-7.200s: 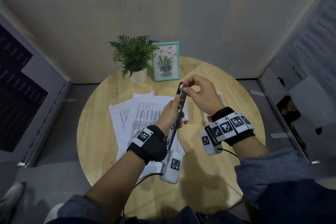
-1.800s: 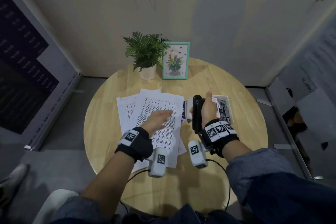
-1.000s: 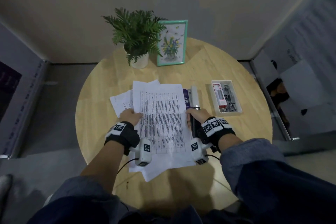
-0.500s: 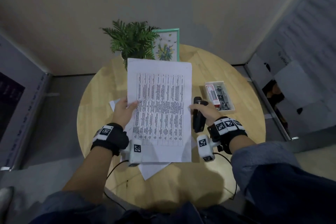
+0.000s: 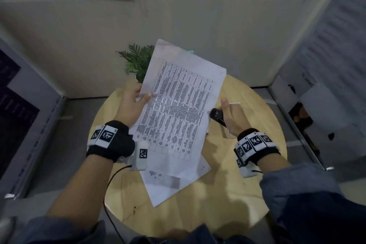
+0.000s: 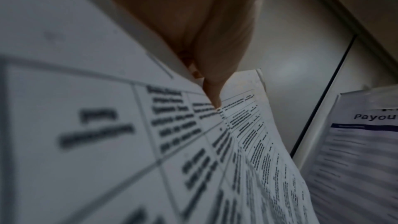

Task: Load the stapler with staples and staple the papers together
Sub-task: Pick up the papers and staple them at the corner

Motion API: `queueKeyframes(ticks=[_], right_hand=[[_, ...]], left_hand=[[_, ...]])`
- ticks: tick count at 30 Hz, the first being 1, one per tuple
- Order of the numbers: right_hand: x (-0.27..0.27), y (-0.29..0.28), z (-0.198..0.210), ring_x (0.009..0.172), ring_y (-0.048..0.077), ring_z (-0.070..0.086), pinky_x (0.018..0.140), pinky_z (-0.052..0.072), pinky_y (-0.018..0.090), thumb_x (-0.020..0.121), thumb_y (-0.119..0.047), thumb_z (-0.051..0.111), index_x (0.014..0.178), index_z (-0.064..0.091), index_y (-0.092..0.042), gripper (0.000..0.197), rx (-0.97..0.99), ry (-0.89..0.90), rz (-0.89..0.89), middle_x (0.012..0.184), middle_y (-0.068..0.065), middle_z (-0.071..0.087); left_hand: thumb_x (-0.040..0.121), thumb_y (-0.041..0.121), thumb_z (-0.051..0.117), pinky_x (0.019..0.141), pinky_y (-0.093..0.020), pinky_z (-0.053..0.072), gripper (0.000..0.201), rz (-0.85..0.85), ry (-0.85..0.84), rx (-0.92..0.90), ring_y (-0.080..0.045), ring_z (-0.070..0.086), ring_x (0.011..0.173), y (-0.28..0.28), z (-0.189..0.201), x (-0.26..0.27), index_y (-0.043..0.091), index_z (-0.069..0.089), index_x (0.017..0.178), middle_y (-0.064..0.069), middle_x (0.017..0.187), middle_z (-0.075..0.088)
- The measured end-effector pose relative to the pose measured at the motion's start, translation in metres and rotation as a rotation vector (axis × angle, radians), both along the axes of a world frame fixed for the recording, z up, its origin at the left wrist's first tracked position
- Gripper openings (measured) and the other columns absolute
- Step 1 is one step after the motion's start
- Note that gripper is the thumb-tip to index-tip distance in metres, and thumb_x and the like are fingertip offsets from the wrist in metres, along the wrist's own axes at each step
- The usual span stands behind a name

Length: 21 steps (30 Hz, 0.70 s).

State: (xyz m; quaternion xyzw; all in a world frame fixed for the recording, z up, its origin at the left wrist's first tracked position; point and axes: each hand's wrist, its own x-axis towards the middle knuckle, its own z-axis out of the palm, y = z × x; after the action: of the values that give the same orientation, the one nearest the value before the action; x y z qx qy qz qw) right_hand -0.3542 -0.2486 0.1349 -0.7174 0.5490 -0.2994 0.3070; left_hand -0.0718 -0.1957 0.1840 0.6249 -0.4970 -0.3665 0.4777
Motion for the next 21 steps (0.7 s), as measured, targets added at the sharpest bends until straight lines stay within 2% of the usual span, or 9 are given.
queueKeyframes(ticks=[3, 5, 7, 9, 12, 14, 16, 18, 21], right_hand=[[0.000, 0.001, -0.001, 0.056, 0.015, 0.048, 0.061, 0.037, 0.033, 0.088, -0.056, 0.013, 0.077, 0.049, -0.015, 0.056, -0.079, 0.034, 0.014, 0.056, -0.004, 0.048], [0.000, 0.002, 0.000, 0.058, 0.018, 0.047, 0.061, 0.034, 0.032, 0.087, -0.055, 0.012, 0.080, 0.046, -0.016, 0.052, -0.107, 0.060, 0.019, 0.058, -0.004, 0.047], [-0.004, 0.002, 0.001, 0.056, 0.025, 0.050, 0.055, 0.038, 0.036, 0.089, -0.052, 0.013, 0.078, 0.045, -0.014, 0.051, -0.122, 0.062, -0.015, 0.056, 0.004, 0.050], [-0.008, -0.001, -0.001, 0.055, 0.031, 0.054, 0.052, 0.047, 0.040, 0.092, -0.048, 0.016, 0.077, 0.047, -0.013, 0.050, -0.140, 0.037, -0.090, 0.058, 0.016, 0.055], [-0.011, -0.003, -0.003, 0.055, 0.033, 0.056, 0.052, 0.050, 0.044, 0.094, -0.045, 0.017, 0.078, 0.048, -0.013, 0.048, -0.136, 0.063, -0.090, 0.061, 0.021, 0.057], [-0.009, -0.003, -0.005, 0.052, 0.028, 0.054, 0.052, 0.043, 0.039, 0.094, -0.045, 0.016, 0.079, 0.046, -0.013, 0.046, -0.133, 0.119, -0.041, 0.057, 0.016, 0.056], [-0.005, -0.002, -0.006, 0.052, 0.019, 0.049, 0.056, 0.035, 0.033, 0.094, -0.044, 0.018, 0.078, 0.044, -0.015, 0.042, -0.135, 0.140, -0.019, 0.054, 0.005, 0.050], [0.000, -0.001, -0.007, 0.055, 0.018, 0.048, 0.058, 0.035, 0.034, 0.094, -0.046, 0.017, 0.080, 0.044, -0.016, 0.043, -0.126, 0.125, -0.009, 0.057, 0.001, 0.049], [0.003, 0.002, -0.007, 0.057, 0.016, 0.047, 0.059, 0.033, 0.032, 0.093, -0.046, 0.018, 0.080, 0.046, -0.016, 0.043, -0.128, 0.119, 0.007, 0.058, -0.003, 0.048]], left_hand=[[0.093, 0.012, 0.054, 0.104, -0.045, 0.044, 0.030, -0.009, 0.051, 0.006, -0.021, 0.059, 0.116, -0.001, 0.003, -0.004, 0.016, 0.058, 0.123, -0.006, 0.120, 0.066], [0.093, 0.012, 0.054, 0.104, -0.046, 0.044, 0.027, -0.015, 0.047, 0.015, -0.023, 0.060, 0.115, -0.002, 0.005, -0.006, 0.017, 0.059, 0.119, -0.005, 0.116, 0.067], [0.093, 0.010, 0.054, 0.103, -0.044, 0.045, 0.026, -0.013, 0.036, -0.006, -0.022, 0.061, 0.113, -0.002, 0.007, -0.006, 0.017, 0.059, 0.117, -0.005, 0.114, 0.067], [0.092, 0.007, 0.054, 0.103, -0.043, 0.045, 0.027, 0.008, 0.023, -0.035, -0.023, 0.061, 0.112, -0.003, 0.008, -0.004, 0.013, 0.059, 0.118, -0.008, 0.115, 0.066], [0.092, 0.005, 0.055, 0.104, -0.046, 0.044, 0.027, 0.005, 0.058, -0.038, -0.024, 0.061, 0.113, -0.003, 0.007, 0.001, 0.017, 0.060, 0.115, -0.009, 0.116, 0.066], [0.092, 0.006, 0.055, 0.104, -0.045, 0.044, 0.027, -0.008, 0.063, -0.026, -0.022, 0.061, 0.114, -0.004, 0.006, 0.000, 0.021, 0.061, 0.113, -0.008, 0.116, 0.067], [0.092, 0.007, 0.055, 0.104, -0.041, 0.044, 0.027, -0.021, 0.056, -0.020, -0.021, 0.061, 0.114, -0.005, 0.006, -0.003, 0.018, 0.060, 0.116, -0.007, 0.117, 0.067], [0.093, 0.008, 0.054, 0.102, -0.035, 0.045, 0.030, -0.027, 0.050, -0.017, -0.019, 0.060, 0.115, -0.005, 0.007, -0.006, 0.012, 0.058, 0.122, -0.005, 0.118, 0.066], [0.093, 0.010, 0.054, 0.102, -0.035, 0.045, 0.030, -0.021, 0.035, -0.011, -0.019, 0.060, 0.114, -0.006, 0.008, -0.008, 0.009, 0.056, 0.123, -0.005, 0.117, 0.066]])
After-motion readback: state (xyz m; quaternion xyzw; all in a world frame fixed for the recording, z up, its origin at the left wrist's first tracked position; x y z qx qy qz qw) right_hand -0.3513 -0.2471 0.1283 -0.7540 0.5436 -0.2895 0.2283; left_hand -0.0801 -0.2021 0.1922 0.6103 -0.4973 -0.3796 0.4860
